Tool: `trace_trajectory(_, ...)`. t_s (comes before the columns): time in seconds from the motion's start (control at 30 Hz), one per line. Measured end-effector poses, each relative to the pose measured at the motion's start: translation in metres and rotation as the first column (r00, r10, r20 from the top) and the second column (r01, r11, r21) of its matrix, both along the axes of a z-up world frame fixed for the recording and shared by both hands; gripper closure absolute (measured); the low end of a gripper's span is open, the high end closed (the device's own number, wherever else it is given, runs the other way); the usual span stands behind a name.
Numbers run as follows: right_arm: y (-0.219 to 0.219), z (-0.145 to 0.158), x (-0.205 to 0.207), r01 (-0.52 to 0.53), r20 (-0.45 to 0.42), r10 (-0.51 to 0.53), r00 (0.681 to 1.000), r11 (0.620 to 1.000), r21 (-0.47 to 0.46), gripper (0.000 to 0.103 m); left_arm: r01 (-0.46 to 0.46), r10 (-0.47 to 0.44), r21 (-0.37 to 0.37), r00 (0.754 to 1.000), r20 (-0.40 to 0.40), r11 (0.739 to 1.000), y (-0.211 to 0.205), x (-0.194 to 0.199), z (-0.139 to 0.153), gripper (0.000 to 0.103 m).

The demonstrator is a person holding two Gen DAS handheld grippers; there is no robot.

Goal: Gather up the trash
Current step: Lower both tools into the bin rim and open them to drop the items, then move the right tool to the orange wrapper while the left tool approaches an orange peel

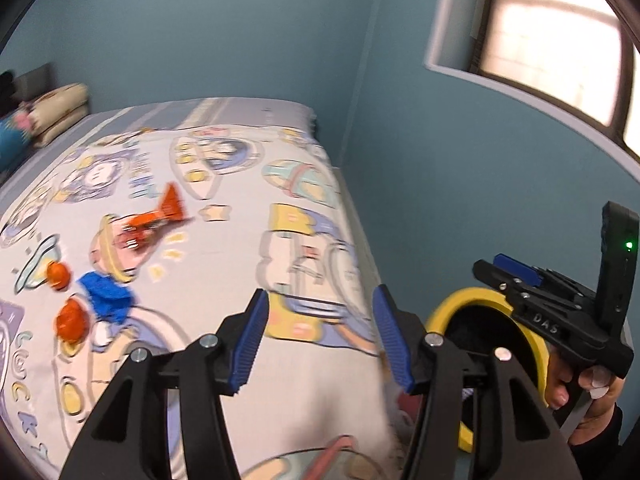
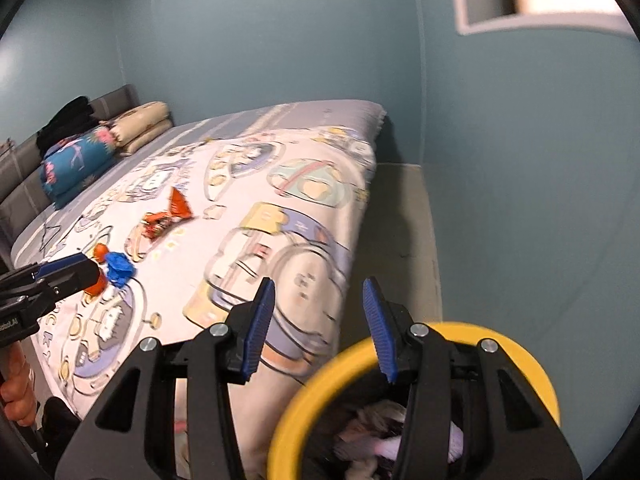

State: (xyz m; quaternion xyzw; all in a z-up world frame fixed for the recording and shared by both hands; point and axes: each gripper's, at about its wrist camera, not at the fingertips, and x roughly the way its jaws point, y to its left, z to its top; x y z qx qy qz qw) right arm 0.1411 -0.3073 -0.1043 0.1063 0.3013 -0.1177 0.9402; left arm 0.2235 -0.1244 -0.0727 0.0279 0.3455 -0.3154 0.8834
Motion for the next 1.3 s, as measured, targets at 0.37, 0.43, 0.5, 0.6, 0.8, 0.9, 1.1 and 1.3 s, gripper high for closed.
trace_trajectory(0.37,0.078,0.026,0.109,-0.194,0.046,0.194,0.980,0.981,-0.005,0.057,-0.224,0.224,-0.016,0.974,0.026,0.974,0.107,0.056,0.010,0.039)
trace_trajectory(0.43,0.090,0.028,0.128,-0.216,0.046,0.216,0.975,0.976,-0.011,0.057,-0.261,0.261,-0.019,0.965,0.023,0.965,0.127,0.069,0.010,0.038)
trace_trajectory(0.5,0.104,0.028,0.149,-0.236,0.037,0.237,0.971,0.971,-0.017,0.056,-0.293,0.294,-0.021,0.956,0.013,0.956,0.144,0.082,0.009,0.037)
trace_trajectory(0.6,0.121,0.026,0.179,-0.276,0.028,0.276,0.961,0.961,0.005,0.053,-0.337,0.337,-0.018,0.941,0.003,0.941,0.168,0.099,0.006,0.036)
trace_trajectory(0.8,0.146,0.005,0.239,-0.301,-0.015,0.301,0.953,0.953,0.028,0.050,-0.402,0.402,0.006,0.915,-0.022,0.916,0.204,0.139,-0.012,0.032)
trace_trajectory(0.9,0.155,-0.009,0.266,-0.302,-0.041,0.303,0.952,0.953,0.037,0.049,-0.425,0.425,0.023,0.904,-0.039,0.905,0.218,0.160,-0.026,0.032)
trace_trajectory(1.1,0.169,-0.038,0.321,-0.299,-0.079,0.303,0.950,0.953,0.051,0.046,-0.471,0.473,0.048,0.877,-0.087,0.881,0.242,0.200,-0.057,0.032)
trace_trajectory(1.3,0.170,-0.064,0.368,-0.266,-0.113,0.273,0.955,0.961,0.073,0.045,-0.502,0.508,0.075,0.852,-0.126,0.862,0.259,0.235,-0.083,0.032)
